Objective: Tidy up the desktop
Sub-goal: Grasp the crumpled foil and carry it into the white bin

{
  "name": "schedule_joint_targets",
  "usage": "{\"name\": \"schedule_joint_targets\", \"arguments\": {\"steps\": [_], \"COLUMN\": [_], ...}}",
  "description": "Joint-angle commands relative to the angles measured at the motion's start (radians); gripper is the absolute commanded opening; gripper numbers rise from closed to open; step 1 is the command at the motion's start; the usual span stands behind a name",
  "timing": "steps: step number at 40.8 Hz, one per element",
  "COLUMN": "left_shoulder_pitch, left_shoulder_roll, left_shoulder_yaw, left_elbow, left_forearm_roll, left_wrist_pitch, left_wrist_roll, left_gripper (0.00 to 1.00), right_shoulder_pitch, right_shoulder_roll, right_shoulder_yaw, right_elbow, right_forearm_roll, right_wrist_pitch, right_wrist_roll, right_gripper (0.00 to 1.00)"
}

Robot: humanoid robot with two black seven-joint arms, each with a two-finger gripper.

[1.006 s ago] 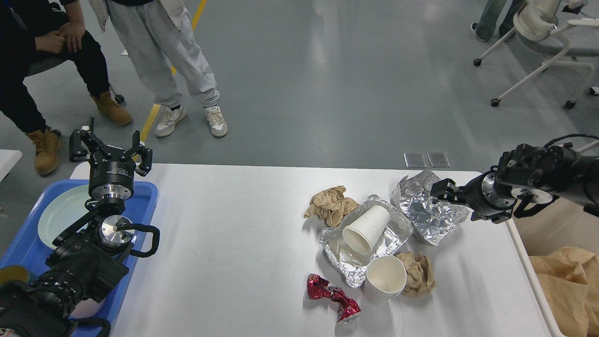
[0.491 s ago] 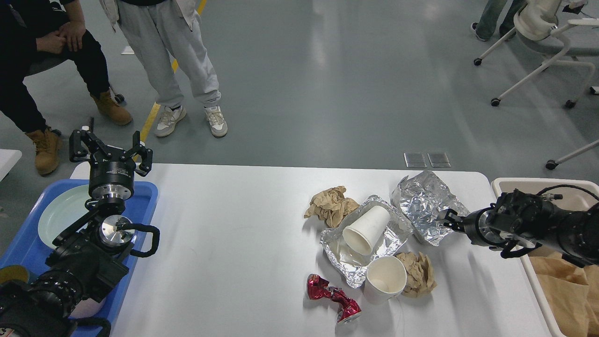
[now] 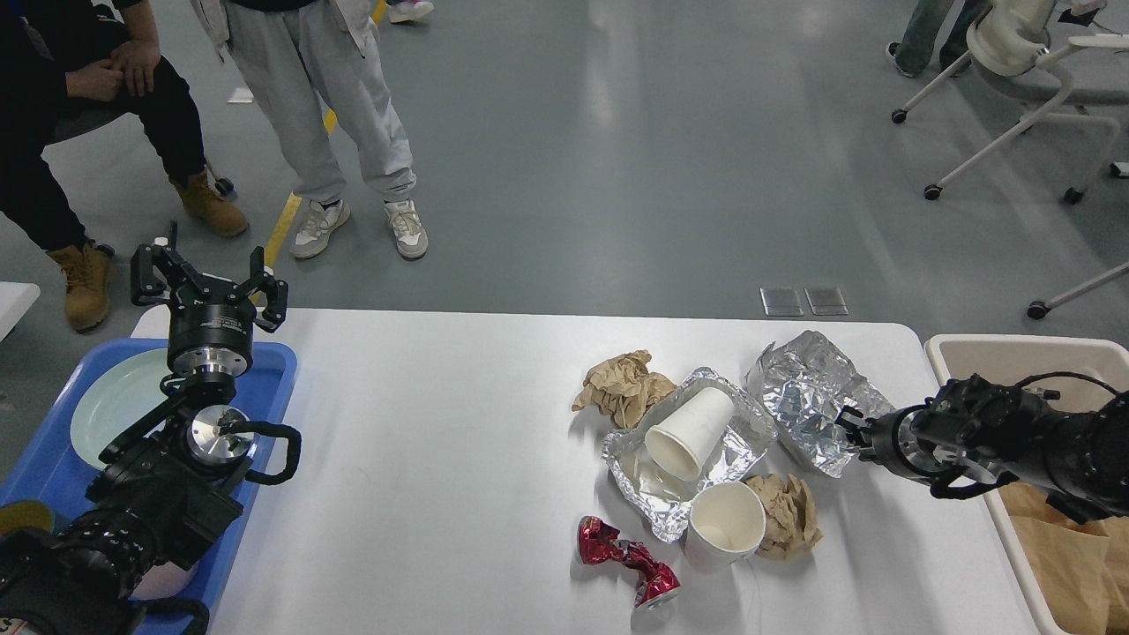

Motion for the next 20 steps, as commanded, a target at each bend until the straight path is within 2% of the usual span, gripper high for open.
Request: {"name": "schedule_joint_targets", "arguments": {"steps": [1,7,13,20], "left_shoulder_pitch": [0.0,0.0,0.0,0.0], "left_shoulder_roll": [0.0,0.0,0.0,0.0], "left_shoulder_yaw": [0.0,0.0,0.0,0.0], "left_elbow": [0.0,0.0,0.0,0.0], "left_forearm_roll": [0.0,0.0,0.0,0.0], "left_wrist_pitch": [0.0,0.0,0.0,0.0], "left_wrist_roll": [0.0,0.0,0.0,0.0], "left_gripper": [0.97,0.96,0.97,0.96], "right_shoulder_pitch": [-0.002,0.053,0.21,0.392], "right_shoulder_roll": [-0.002,-0.025,-0.175,-0.269], "right_shoulder_yaw": [0.0,0.046,0.066,0.031], "right_elbow": [0.0,0.046,0.193,0.312], "right_forearm_roll": [0.031,0.043,0.052,0.052], "right_wrist_pitch": [-0.007,-0.04,-0.035,-0.013], "right_wrist_roll": [0.0,0.0,0.001,0.001], "right_gripper": [0.0,0.0,0.0,0.0]}}
